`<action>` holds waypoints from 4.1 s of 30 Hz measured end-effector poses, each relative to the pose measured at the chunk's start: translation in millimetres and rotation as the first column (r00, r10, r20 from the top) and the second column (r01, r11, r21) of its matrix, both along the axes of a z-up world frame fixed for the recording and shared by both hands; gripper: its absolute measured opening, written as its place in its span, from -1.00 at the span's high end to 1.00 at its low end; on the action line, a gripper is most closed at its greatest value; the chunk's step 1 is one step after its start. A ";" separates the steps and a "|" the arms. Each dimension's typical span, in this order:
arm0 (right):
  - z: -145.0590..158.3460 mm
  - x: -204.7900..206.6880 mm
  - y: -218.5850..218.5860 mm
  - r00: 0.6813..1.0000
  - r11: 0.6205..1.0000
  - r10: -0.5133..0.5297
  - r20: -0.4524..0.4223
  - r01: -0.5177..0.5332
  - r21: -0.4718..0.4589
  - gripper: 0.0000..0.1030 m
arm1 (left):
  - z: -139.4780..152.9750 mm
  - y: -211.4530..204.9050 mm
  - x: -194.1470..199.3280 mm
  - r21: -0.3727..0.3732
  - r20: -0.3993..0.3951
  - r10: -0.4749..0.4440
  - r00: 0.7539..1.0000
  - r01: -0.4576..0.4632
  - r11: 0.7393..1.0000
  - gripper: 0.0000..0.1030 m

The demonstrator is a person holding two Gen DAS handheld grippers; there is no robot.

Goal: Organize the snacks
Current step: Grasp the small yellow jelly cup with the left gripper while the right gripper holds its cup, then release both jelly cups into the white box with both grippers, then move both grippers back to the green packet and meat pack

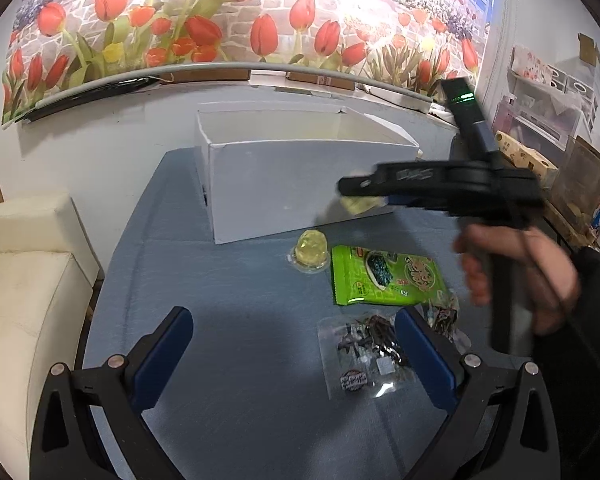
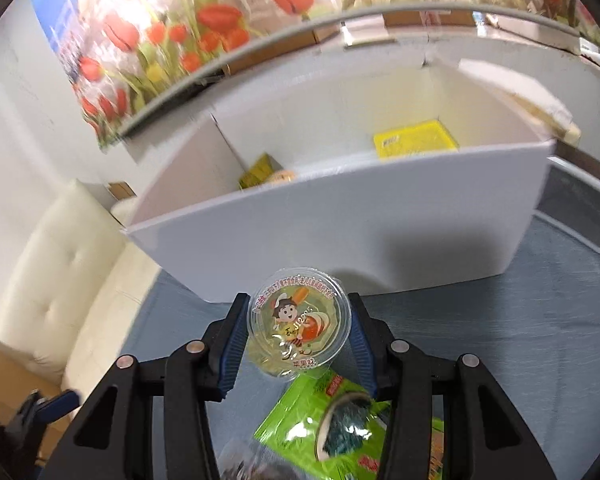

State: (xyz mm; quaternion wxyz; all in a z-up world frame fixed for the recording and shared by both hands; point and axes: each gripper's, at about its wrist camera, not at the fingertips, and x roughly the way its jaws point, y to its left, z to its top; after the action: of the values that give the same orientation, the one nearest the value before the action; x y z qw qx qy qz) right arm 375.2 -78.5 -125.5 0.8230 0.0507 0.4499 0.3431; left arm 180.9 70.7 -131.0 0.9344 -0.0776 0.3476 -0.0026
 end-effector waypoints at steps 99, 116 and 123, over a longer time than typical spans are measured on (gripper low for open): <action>75.4 53.7 -10.7 0.968 0.999 -0.036 0.247 0.042 -0.017 -1.00 | 90.9 51.5 157.2 0.024 0.133 0.017 0.991 -0.021 1.000 -1.00; 36.4 -107.2 -100.0 0.966 0.989 0.046 0.255 -0.007 -0.149 -1.00 | 49.9 -2.5 16.3 0.009 0.065 -0.017 0.998 0.016 1.000 -1.00; 1.5 -107.3 -103.5 0.966 0.977 0.149 0.213 -0.110 -0.181 -1.00 | 13.2 -25.2 -6.9 0.005 -0.004 -0.084 0.996 0.084 0.996 -1.00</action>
State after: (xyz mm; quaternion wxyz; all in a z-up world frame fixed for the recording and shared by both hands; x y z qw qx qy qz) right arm 267.9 -181.9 -124.0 0.8457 -0.0875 0.3834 0.3608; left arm 174.0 45.4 -117.8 0.9330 -0.0604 0.3524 -0.0407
